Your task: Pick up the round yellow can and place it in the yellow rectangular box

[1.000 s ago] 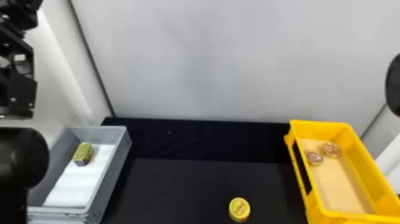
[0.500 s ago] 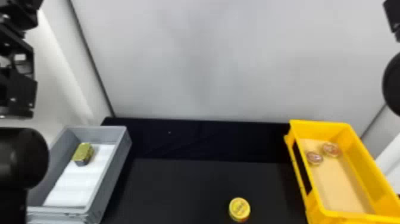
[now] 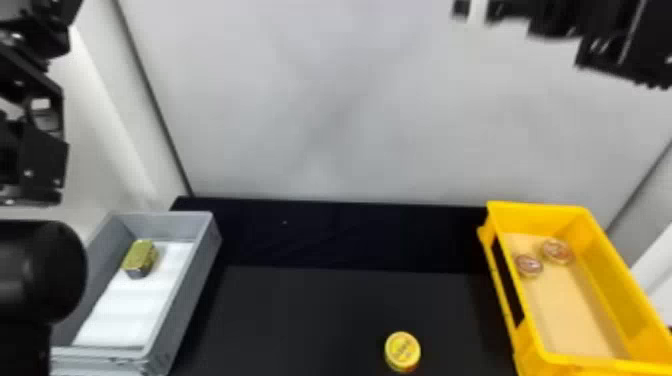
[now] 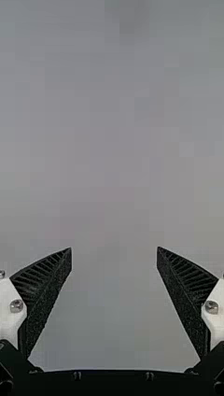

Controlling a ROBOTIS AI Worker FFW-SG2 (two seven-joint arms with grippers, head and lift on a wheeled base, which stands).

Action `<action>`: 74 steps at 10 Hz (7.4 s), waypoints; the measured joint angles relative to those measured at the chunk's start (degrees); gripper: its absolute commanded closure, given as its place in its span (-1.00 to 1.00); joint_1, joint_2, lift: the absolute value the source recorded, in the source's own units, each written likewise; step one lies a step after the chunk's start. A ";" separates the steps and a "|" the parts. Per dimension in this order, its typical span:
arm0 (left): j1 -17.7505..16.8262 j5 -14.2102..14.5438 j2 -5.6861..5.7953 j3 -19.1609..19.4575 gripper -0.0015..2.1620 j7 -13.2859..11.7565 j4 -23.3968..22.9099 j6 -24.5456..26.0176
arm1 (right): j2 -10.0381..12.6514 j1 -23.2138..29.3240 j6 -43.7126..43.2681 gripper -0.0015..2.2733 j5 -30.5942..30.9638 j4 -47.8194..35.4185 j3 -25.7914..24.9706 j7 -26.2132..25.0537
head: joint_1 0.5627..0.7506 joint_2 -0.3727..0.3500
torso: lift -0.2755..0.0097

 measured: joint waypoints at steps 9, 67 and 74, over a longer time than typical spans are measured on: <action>0.37 0.12 -1.22 -1.28 -0.91 -0.04 0.47 0.17 | -5.79 11.61 4.58 -0.92 -6.85 16.07 5.93 13.66 | 0.07 0.18 | 0.92; -0.91 0.47 -1.74 -2.31 -0.91 -0.11 0.82 -0.44 | 0.35 16.85 -32.60 -0.34 57.71 51.42 27.03 68.47 | 0.07 0.18 | 0.92; -0.24 0.56 -0.59 -1.20 -0.91 -0.12 -0.71 1.51 | -3.79 15.06 -23.33 -0.34 69.11 26.72 17.29 71.03 | 0.07 0.18 | 0.92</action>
